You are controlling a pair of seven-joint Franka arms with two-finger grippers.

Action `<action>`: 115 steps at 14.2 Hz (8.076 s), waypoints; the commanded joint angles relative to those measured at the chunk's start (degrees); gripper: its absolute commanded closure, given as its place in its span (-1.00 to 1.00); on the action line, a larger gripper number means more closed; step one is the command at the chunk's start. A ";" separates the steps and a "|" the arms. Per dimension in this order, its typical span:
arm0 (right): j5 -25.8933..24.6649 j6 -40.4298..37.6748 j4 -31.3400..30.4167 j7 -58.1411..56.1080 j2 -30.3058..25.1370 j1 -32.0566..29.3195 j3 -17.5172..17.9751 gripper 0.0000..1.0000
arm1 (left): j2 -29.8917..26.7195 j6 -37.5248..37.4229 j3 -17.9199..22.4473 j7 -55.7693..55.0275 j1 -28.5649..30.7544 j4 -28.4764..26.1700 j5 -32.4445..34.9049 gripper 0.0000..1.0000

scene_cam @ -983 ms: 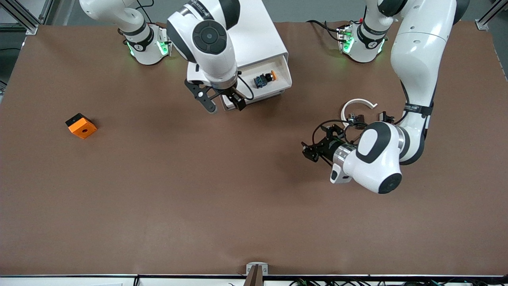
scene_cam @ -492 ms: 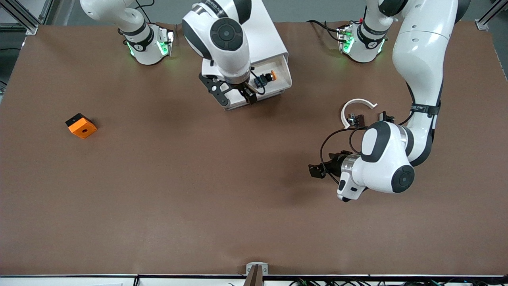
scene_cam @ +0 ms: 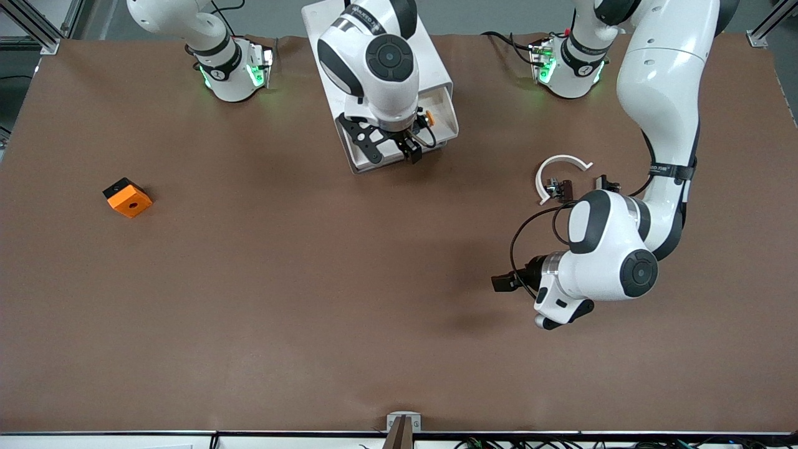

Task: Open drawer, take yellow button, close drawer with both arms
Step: 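Close the right gripper on the blue-based push button, then lift the button out with the right gripper toward the orange block, then set the button on the table while the left gripper pushes the drawer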

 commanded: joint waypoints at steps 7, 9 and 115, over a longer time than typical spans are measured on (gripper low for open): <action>2.32 -0.58 1.92 2.39 1.80 2.76 -0.68 -1.00 | -0.69 0.54 0.37 0.64 0.19 -0.90 0.58 -1.00; 2.32 -0.49 1.92 2.57 1.89 3.02 -0.59 -1.00 | -0.60 0.54 0.37 0.73 0.19 -0.90 0.49 -1.00; -13.23 18.71 -10.74 -104.48 2.52 -60.26 -0.68 -1.00 | -21.70 8.10 -3.40 -37.67 -34.26 -23.83 11.22 -1.00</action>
